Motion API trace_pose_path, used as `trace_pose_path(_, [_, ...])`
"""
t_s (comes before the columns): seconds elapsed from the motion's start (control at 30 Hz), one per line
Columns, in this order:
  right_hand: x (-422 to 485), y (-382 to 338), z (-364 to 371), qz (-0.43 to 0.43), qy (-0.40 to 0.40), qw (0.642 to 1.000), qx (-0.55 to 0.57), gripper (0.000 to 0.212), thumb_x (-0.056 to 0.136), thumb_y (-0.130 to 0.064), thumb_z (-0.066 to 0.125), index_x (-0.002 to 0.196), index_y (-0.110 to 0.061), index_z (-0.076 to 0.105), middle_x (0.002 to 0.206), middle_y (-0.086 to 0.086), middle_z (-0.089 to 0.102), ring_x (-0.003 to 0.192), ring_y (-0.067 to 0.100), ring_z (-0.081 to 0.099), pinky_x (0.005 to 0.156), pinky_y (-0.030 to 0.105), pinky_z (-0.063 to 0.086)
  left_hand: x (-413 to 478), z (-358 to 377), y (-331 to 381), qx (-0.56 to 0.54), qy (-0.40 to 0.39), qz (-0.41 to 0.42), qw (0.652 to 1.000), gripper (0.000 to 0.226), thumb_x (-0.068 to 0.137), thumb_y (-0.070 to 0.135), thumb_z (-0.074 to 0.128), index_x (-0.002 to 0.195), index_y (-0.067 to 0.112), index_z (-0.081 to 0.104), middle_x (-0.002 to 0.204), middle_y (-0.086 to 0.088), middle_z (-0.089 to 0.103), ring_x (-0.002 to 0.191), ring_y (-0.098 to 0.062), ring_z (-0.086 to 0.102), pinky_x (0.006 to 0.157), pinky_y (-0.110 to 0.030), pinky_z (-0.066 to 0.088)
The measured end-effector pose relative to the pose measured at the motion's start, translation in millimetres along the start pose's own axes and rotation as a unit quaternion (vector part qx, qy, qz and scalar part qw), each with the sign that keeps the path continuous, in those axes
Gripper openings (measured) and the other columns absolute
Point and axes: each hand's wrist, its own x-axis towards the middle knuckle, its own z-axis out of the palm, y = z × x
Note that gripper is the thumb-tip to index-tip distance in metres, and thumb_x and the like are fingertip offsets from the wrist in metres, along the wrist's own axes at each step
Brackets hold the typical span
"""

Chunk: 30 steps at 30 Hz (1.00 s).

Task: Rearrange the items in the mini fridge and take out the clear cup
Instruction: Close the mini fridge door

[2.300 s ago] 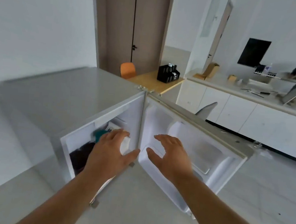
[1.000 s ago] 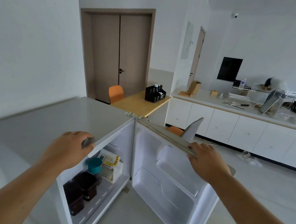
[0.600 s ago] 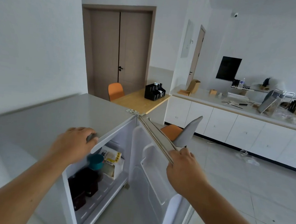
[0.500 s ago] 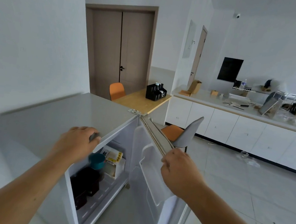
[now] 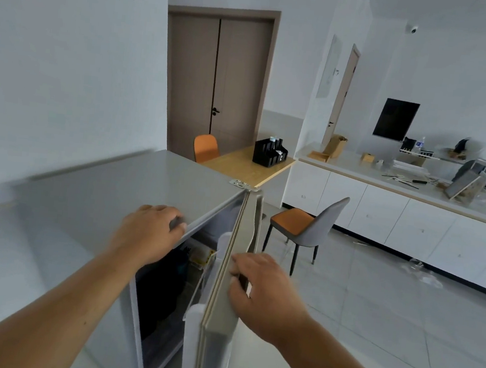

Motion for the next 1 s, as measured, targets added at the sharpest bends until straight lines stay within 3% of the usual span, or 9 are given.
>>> trace_pose_path(0.3, [24,-14,41,-0.035,0.028,0.999,-0.018,0.025,0.096,-0.045,0.045,0.115,-0.037,0.059,0.125,-0.018,0.064,0.118,-0.001,0.048,0.089,0.007,0.026,1,-3,3,-0.019,-0.003,-0.018,1.0,0.041,0.096,0.052,0.047,0.128,0.032,0.063,0.132,0.005,0.067,0.121,-0.023,0.054,0.096,-0.043,0.046])
trace_pose_path(0.37, [32,-19,46,-0.042,0.036,0.998,-0.019,0.024,0.094,-0.045,0.048,0.111,-0.035,0.061,0.121,-0.017,0.065,0.116,0.001,0.049,0.09,0.009,0.032,1,-3,1,-0.028,-0.004,-0.022,0.999,0.043,0.094,0.055,0.046,0.127,0.034,0.063,0.132,0.007,0.067,0.121,-0.022,0.054,0.096,-0.043,0.045])
trace_pose_path(0.47, [46,-26,52,-0.052,0.05,0.997,-0.016,0.021,0.092,-0.045,0.053,0.102,-0.03,0.064,0.111,-0.015,0.066,0.11,0.007,0.051,0.092,0.025,0.048,1,-4,-1,-0.055,-0.004,-0.031,0.998,0.046,0.089,0.06,0.043,0.124,0.038,0.065,0.132,0.011,0.067,0.122,-0.019,0.054,0.098,-0.044,0.044])
trace_pose_path(0.57, [62,-38,57,-0.058,0.042,0.997,0.0,0.024,0.09,-0.05,0.057,0.098,-0.028,0.062,0.106,-0.014,0.063,0.11,0.01,0.048,0.091,0.033,0.05,1,-4,-3,-0.067,-0.003,-0.038,0.997,0.047,0.086,0.065,0.042,0.119,0.041,0.066,0.129,0.013,0.068,0.12,-0.017,0.054,0.098,-0.044,0.043])
trace_pose_path(0.73, [78,-50,63,-0.057,0.039,0.998,-0.009,0.024,0.086,-0.052,0.057,0.091,-0.029,0.056,0.1,-0.014,0.057,0.1,0.009,0.043,0.082,0.035,0.053,1,-3,-5,-0.075,-0.009,-0.042,0.996,0.05,0.083,0.069,0.042,0.119,0.042,0.065,0.128,0.013,0.069,0.12,-0.016,0.053,0.1,-0.044,0.044])
trace_pose_path(1.0, [77,-49,64,-0.055,0.036,0.998,-0.004,0.026,0.088,-0.052,0.056,0.097,-0.028,0.061,0.1,-0.014,0.057,0.102,0.008,0.042,0.083,0.034,0.053,0,-4,-5,-0.063,-0.008,-0.032,0.997,0.047,0.086,0.063,0.048,0.123,0.039,0.064,0.131,0.01,0.068,0.122,-0.018,0.053,0.101,-0.046,0.045])
